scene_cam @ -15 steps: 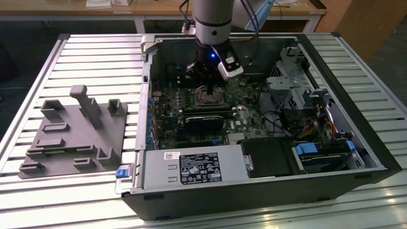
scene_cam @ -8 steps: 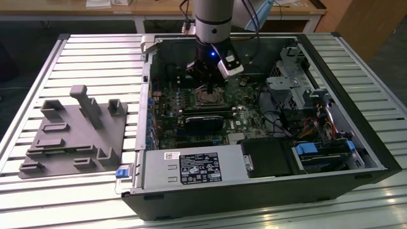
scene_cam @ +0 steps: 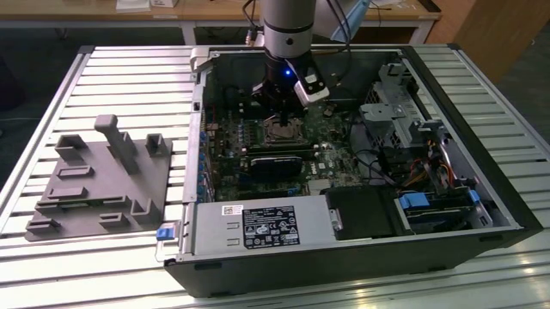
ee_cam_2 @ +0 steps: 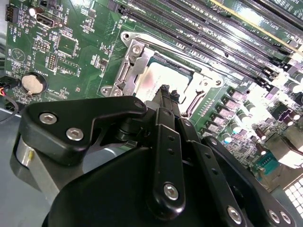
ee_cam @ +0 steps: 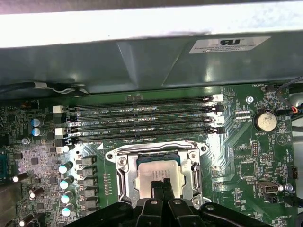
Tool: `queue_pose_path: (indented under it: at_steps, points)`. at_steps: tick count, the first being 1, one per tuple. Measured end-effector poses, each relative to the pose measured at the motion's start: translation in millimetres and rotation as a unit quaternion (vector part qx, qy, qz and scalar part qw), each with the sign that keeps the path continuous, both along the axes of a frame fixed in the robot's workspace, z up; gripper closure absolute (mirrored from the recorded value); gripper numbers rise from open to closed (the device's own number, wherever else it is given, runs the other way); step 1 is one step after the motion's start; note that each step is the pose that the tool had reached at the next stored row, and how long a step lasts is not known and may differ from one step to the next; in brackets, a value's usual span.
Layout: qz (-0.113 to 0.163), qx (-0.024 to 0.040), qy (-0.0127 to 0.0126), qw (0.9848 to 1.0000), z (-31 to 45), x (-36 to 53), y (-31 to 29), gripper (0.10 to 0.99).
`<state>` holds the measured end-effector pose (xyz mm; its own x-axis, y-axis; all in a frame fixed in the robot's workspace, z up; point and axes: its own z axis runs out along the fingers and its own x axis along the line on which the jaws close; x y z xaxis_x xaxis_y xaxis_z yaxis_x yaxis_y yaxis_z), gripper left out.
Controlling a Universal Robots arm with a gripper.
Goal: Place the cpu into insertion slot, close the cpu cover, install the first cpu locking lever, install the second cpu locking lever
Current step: 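Install the first cpu locking lever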
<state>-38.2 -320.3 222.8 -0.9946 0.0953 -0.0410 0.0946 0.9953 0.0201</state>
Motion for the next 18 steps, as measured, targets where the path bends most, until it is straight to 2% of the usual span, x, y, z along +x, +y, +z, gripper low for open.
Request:
queue_pose_path:
  at_steps: [12,13,15,18]
  points:
    - [0.0,0.001,0.0,1.0,11.0,0.0,0.0,0.98]
    - [0.0,0.0036,0.0,1.0,10.9,0.0,0.0,0.98]
    - [0.0,0.0162,0.0,0.9999,11.0,0.0,0.0,0.98]
    - [0.001,0.0315,-0.0001,0.9995,11.0,0.0,0.0,0.98]
